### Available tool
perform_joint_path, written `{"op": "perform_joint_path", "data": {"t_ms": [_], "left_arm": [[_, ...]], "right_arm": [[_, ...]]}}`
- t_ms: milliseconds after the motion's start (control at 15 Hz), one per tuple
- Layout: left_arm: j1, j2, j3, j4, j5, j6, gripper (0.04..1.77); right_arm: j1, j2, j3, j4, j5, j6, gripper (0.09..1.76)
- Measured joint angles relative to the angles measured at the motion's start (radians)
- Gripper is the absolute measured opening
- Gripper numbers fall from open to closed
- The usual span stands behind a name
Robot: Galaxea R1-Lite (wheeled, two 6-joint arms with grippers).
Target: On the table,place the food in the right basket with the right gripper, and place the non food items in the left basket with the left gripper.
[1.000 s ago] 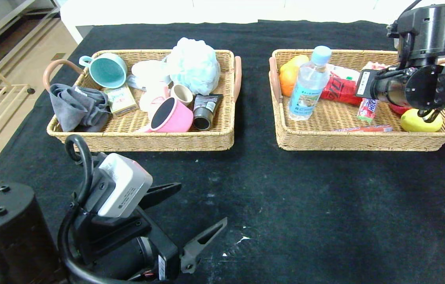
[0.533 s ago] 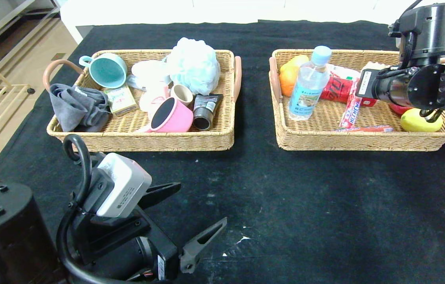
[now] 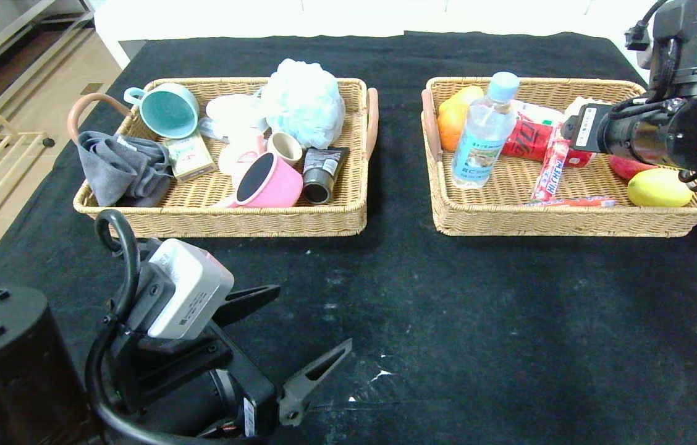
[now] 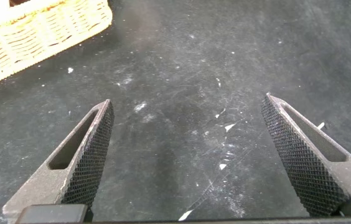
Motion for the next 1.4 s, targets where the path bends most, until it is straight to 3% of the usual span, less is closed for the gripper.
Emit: {"op": "perform_joint_path", "data": {"t_ms": [333,600,800,1067,1267,1400], "left_arm": [[0.034,-0.009,-0.009,0.000,0.000,0.001,1.72],[0.086,-0.054,-0.016,0.008,0.006,0.019,1.72],[0.107,-0.130,-0.014,0.049,0.069,0.029,1.72],[0.132,-0.312,-0.033,0.304,0.139,0.044,1.72],[0.242,-0.499,-0.076,0.558,0.131,0.047,1.72],[0.356,-0.624,-0.108,0.712,0.087,0.047,1.72]], "right_arm": [[0.009,-0.145,0.191,-0.007,0.102,-0.065,1.59],[0.010,-0.337,0.415,-0.013,0.265,-0.141,1.64],[-0.009,-0.505,0.565,-0.013,0.406,-0.175,1.66],[-0.018,-0.748,0.749,0.033,0.488,-0.223,1.68],[-0.014,-0.929,0.819,0.151,0.500,-0.238,1.69],[-0.024,-1.053,0.820,0.243,0.494,-0.239,1.69]]}}
